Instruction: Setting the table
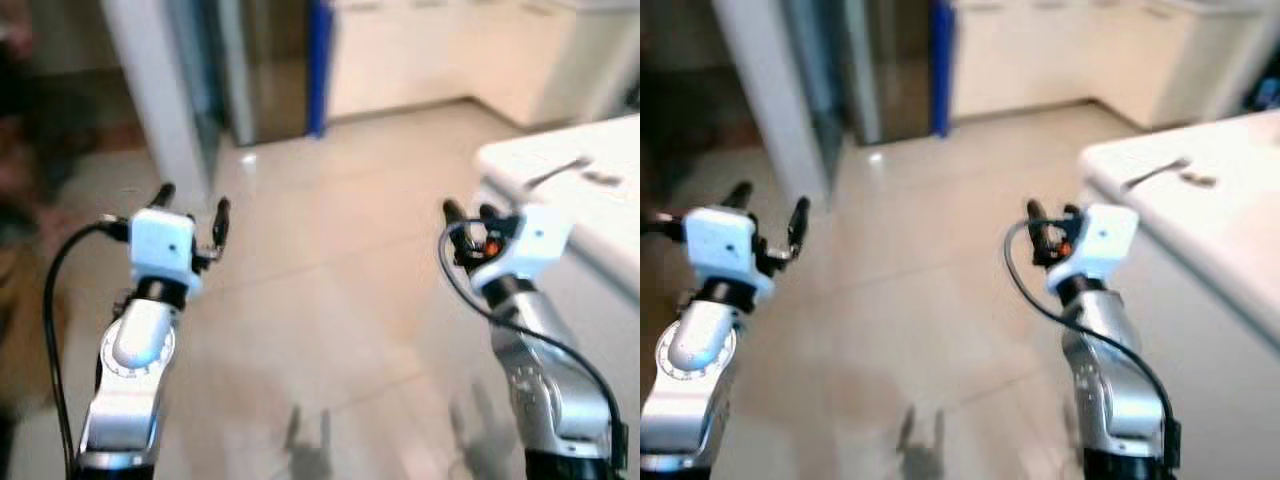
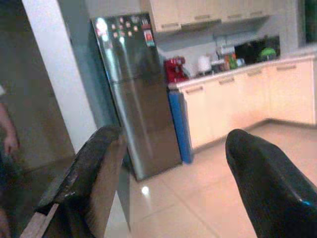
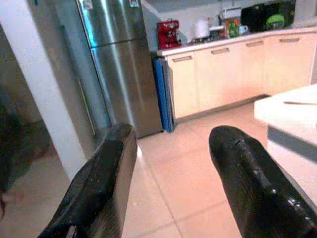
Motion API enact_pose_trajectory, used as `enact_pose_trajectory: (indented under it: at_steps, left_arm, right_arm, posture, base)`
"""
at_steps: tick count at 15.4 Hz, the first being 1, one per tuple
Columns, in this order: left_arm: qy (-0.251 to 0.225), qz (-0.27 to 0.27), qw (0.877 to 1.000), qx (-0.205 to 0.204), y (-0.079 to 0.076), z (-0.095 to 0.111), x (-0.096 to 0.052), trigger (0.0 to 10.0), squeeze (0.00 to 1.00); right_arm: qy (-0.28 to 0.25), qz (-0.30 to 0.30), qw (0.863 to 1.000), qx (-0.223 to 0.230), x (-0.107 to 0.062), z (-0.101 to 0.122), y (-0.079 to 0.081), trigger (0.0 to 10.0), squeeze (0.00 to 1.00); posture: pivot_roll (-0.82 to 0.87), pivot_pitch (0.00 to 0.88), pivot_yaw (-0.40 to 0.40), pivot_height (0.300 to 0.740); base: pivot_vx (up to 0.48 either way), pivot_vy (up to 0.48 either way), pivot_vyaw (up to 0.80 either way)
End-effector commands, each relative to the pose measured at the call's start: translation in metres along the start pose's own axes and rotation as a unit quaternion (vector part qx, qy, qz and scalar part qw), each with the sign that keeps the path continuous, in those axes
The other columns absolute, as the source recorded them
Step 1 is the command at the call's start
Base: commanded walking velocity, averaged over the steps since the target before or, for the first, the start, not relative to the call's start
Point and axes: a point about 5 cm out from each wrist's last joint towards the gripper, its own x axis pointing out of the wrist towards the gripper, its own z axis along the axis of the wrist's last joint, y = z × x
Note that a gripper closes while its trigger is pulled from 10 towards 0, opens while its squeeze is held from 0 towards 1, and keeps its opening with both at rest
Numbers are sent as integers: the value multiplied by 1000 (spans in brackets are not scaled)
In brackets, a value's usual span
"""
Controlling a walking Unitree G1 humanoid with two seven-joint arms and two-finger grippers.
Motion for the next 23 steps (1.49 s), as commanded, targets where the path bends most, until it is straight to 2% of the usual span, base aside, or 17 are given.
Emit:
enact_pose_trajectory:
  at_steps: [1, 7, 9, 13, 19, 23]
  left_arm:
    - [2, 10, 1000, 5, 8, -1, -1, 10000, 0]
    - [0, 2, 1000, 0, 7, 0, 2, 10000, 0]
    - [3, -28, 1000, -12, 1, 6, 7, 10000, 0]
    - [5, -45, 999, -10, -5, 9, 18, 10000, 0]
    - [19, -61, 998, -15, -10, 9, 30, 10000, 0]
    - [29, -59, 998, -15, -9, 7, 31, 10000, 0]
  right_arm:
    - [-11, 11, 1000, -1, 2, 4, 8, 10000, 0]
    - [-16, -24, 1000, -10, 3, 7, 3, 10000, 0]
    - [-15, -32, 998, -45, 5, 12, 2, 10000, 0]
    - [1, -51, 998, -28, 3, 10, -2, 10000, 0]
    - [6, -74, 997, -24, -2, 12, -6, 10000, 0]
    - [10, -76, 997, -24, -3, 11, -6, 10000, 0]
  posture:
    - [-4, 0, -2, 740]
    - [-3, 0, 5, 740]
    - [-5, 0, 10, 740]
    - [-13, 0, 23, 740]
    - [-29, 0, 43, 740]
    - [-27, 0, 38, 740]
  base:
    - [480, 0, -800]
    - [480, 0, -800]
    - [0, 0, -400]
    - [0, 0, 0]
    - [0, 402, -581]
    - [0, 451, -400]
